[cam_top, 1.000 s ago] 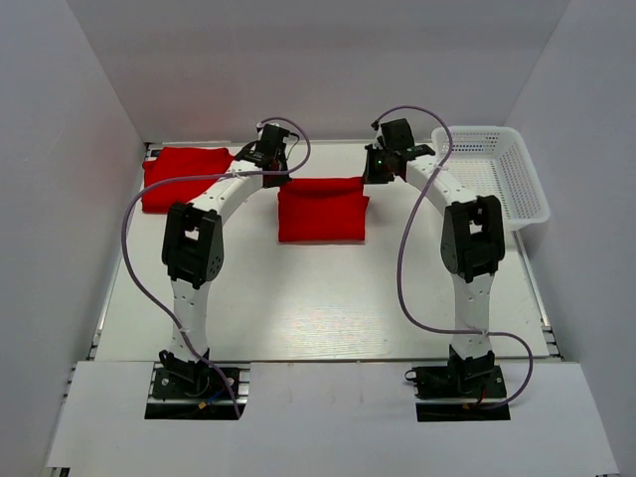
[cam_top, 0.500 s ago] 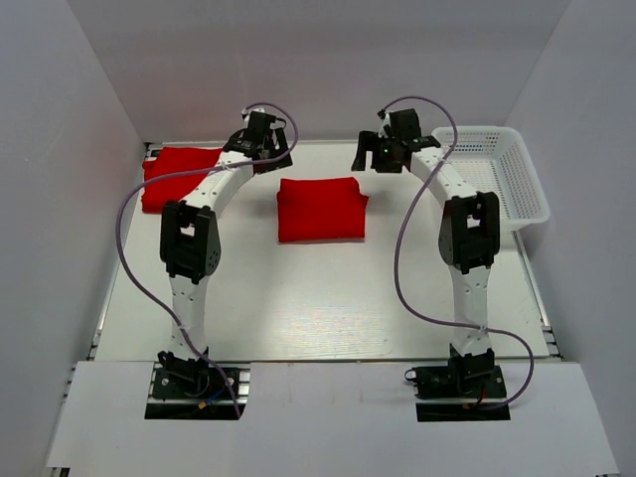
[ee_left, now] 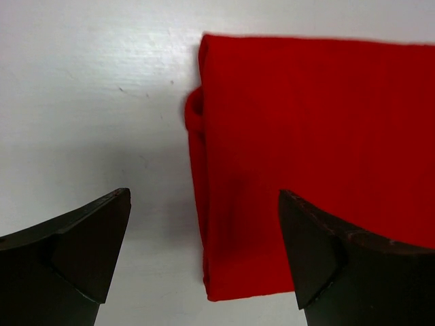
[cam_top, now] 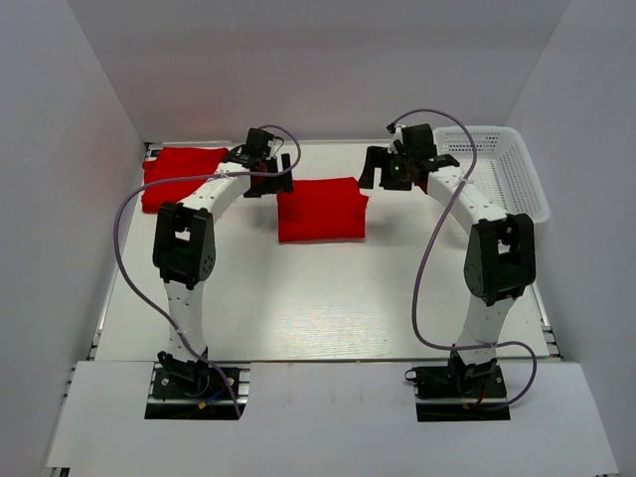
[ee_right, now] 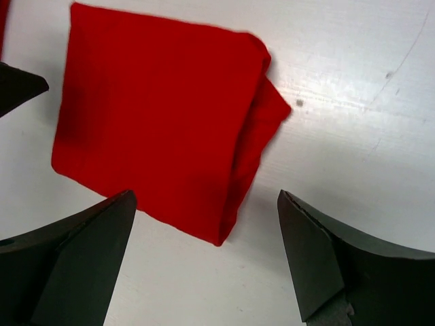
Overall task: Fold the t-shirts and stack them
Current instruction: Put the neatly folded tshirt into the corner of the board with the left arm
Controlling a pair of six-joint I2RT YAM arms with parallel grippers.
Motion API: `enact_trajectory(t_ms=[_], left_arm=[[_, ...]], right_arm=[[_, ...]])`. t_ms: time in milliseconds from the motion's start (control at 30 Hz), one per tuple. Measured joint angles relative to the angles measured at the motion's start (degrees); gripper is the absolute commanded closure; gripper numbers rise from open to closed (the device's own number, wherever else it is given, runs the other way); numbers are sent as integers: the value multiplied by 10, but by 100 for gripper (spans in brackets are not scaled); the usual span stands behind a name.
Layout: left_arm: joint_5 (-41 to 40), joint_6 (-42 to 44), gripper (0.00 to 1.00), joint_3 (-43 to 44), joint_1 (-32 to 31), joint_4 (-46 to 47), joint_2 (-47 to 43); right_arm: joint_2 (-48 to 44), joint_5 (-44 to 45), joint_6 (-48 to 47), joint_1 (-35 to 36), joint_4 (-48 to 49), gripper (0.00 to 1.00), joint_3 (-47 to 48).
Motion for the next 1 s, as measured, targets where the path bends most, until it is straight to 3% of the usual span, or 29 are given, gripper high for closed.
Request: enact_trajectory(t_ms=[300,400,700,833,1000], left_arm=[[61,28,0,-57,-2,48,5],[62,33,9,-57,-6,65,13],[64,31,22,-59,-14,87,56],[66,27,46,-60,-14,96,61],[83,23,67,-75,-13,128,62]], right_arm=[[-5,9,3,0,4,10,-70],[-14,16,5,0,5,10,-89],[-36,25,7,0,11,10,-104],[-41,33,10,0,17,10,-114],[-43,48,22,0,25,10,-137]])
